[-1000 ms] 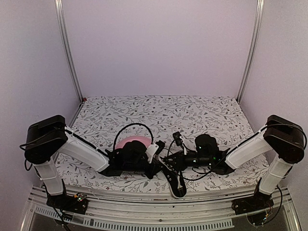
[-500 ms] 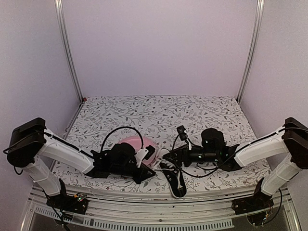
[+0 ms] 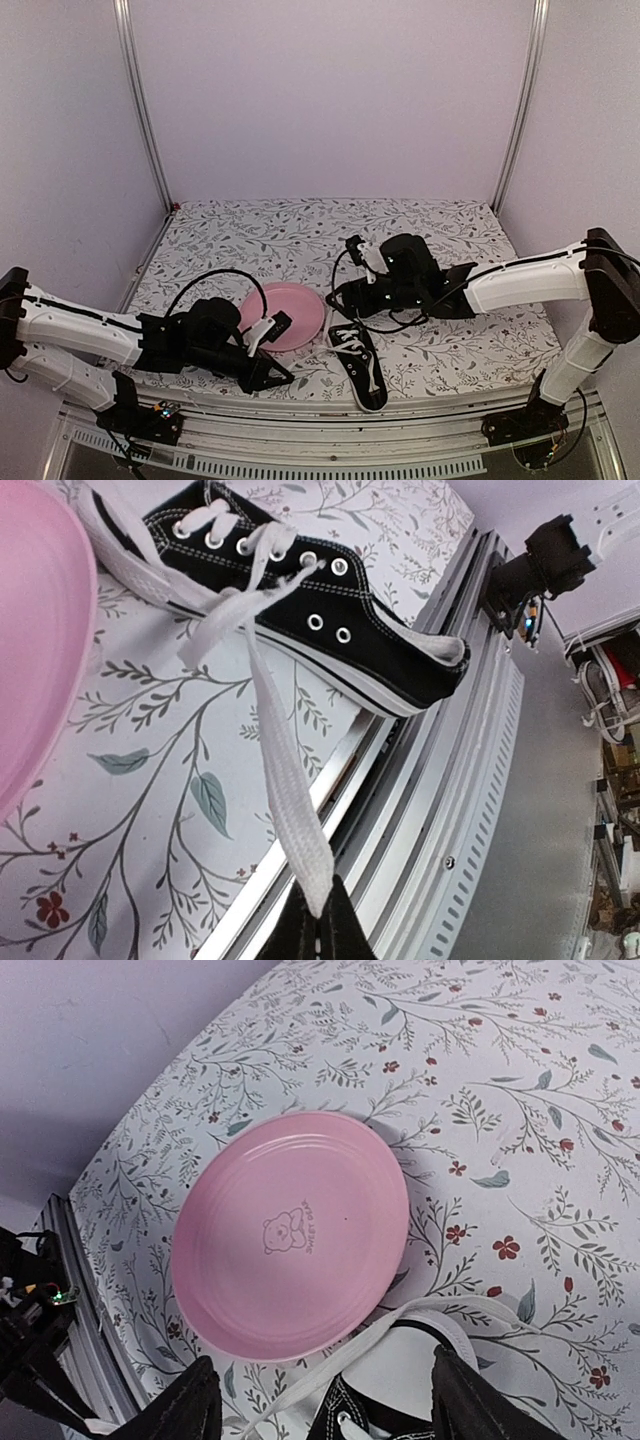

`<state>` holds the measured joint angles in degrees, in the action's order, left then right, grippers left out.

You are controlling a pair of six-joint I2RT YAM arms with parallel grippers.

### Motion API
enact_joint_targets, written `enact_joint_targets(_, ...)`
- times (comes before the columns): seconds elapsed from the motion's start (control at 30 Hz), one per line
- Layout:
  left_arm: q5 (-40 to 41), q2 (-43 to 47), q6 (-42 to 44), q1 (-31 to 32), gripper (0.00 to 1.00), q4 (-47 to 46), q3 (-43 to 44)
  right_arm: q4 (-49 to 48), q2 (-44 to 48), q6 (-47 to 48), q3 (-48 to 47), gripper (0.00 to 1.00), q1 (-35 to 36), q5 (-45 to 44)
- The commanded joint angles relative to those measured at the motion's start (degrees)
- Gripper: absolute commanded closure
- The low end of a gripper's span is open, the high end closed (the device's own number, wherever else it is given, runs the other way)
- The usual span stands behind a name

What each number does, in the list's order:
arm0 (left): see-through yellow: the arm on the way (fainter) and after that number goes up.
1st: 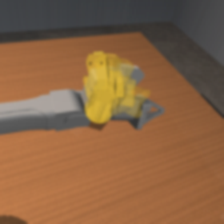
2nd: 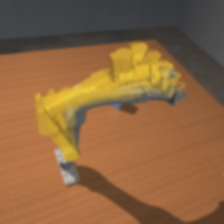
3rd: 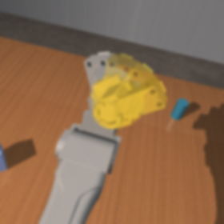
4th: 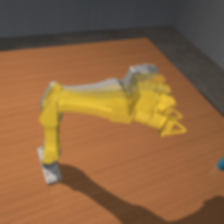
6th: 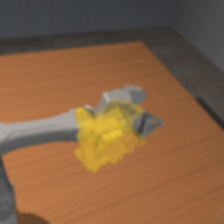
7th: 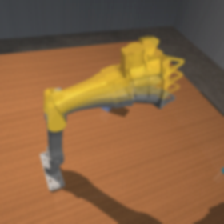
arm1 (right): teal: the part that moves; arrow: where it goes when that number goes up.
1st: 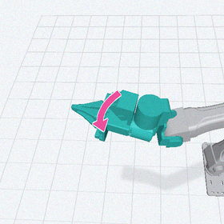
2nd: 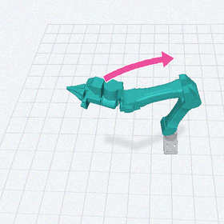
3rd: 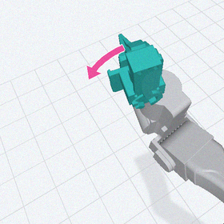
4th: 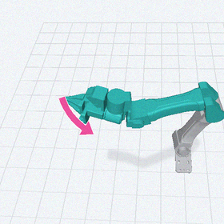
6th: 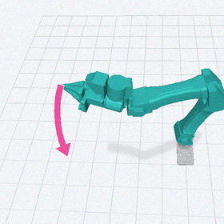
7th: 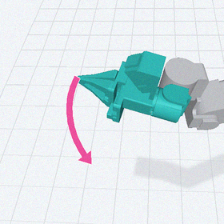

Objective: Tie the shoes

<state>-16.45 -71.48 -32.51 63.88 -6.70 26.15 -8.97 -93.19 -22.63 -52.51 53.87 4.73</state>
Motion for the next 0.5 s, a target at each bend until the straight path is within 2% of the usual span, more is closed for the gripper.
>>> enact_joint_targets(0.0, 0.1, 4.5, -2.4, 0.6, 1.0, 4.9, -2.1, 8.8, -6.5, -0.3, -5.7, 0.27, -0.2, -4.5)
enact_joint_targets(0.2, 1.2, 6.1, -2.8, 0.2, 1.0, 3.8, -2.3, 15.1, -15.6, -1.3, -15.0, 0.27, 1.5, -6.3)
enact_joint_targets(0.47, 1.0, 4.4, -1.8, 0.0, 1.0, 3.1, -0.7, 26.9, -23.5, -1.1, -26.3, 0.27, 3.6, -19.7)
